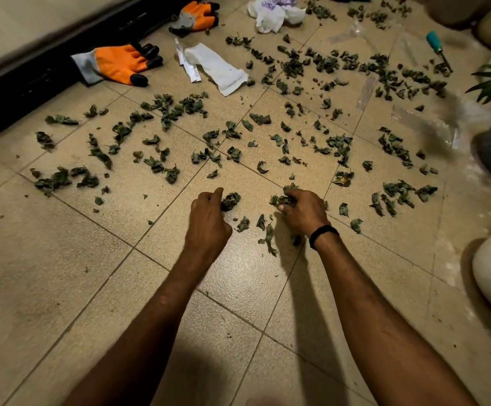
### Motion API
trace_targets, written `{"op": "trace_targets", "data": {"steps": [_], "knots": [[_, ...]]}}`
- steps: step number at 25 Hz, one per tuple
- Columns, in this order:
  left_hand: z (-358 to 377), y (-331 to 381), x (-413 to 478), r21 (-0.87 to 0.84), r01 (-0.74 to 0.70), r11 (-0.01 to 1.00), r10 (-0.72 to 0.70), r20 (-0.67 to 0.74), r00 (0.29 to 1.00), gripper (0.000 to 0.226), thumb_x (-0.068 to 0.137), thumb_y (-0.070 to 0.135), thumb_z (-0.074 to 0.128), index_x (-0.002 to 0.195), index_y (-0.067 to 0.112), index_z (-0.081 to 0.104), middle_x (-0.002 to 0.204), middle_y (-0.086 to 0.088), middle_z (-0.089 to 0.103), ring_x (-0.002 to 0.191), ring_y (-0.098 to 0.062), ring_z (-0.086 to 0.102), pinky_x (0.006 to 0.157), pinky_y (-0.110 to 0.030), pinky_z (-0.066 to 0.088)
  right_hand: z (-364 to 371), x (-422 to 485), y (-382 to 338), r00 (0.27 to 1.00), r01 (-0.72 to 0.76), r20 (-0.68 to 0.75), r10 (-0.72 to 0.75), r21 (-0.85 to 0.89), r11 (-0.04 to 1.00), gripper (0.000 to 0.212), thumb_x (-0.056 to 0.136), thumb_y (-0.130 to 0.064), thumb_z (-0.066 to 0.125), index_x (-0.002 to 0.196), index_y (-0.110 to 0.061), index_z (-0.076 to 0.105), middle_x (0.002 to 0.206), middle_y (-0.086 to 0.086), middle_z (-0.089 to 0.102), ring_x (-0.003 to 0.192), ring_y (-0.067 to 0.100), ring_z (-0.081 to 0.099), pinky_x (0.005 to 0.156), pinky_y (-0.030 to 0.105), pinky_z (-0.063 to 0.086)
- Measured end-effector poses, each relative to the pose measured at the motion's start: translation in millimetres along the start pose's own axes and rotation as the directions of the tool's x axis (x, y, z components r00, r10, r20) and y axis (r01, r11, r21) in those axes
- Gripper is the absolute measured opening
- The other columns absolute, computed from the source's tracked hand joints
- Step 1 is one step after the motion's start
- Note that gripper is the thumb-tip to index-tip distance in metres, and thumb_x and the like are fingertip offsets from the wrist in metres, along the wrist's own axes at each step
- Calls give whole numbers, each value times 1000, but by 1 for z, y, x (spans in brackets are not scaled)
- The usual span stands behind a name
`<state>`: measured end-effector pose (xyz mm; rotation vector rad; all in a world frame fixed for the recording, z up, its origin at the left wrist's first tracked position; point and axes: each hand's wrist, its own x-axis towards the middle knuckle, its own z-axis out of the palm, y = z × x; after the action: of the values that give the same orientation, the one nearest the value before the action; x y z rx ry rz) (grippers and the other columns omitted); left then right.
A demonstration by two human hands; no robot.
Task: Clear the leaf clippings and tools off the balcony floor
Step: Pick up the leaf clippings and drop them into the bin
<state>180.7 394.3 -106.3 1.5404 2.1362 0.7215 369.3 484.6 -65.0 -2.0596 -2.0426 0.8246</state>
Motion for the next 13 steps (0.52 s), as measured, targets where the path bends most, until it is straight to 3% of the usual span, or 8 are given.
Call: {"op": "trace_targets", "data": {"steps": [2,4,7,10,13], "knots": [[-6,5,0,-15,-20,1000,21,126,992,96,76,1,66,157,18,17,146,-15,31,126,-33,35,104,-42,38,3,-2,-4,986,45,162,-40,-27,999,68,86,-27,73,146,-23,41,147,13,37,134,30,40,111,33,33],[-13,8,8,83,-84,993,54,311,949,112,74,20,77,158,28,3,156,-13,16,134,-37,24,107,-48,36,4,-3,-9,948,105,306,-82,-59,993,87,77,-34,80,150,-30,31,150,10,24,138,32,29,112,38,31],[-11,8,18,202,-168,965,65,433,899,123,67,52,84,158,33,3,159,-10,9,138,-37,17,109,-52,34,7,-3,-13,912,214,393,-118,-209,954,109,59,-38,91,149,-34,29,153,5,18,140,32,22,113,45,33],[-1,3,18,156,-202,967,134,360,923,100,72,52,81,154,27,29,156,-8,21,135,-32,24,107,-44,37,14,-3,-9,924,234,348,-157,-191,953,101,60,-29,92,145,-28,37,148,6,24,135,31,31,109,39,38],[7,-3,18,-22,-171,985,172,183,968,55,87,33,73,136,16,59,143,-10,45,125,-29,40,101,-38,39,15,-5,-8,954,224,218,-207,-59,973,65,74,-19,84,131,-19,52,129,6,39,120,28,47,90,23,39]]}}
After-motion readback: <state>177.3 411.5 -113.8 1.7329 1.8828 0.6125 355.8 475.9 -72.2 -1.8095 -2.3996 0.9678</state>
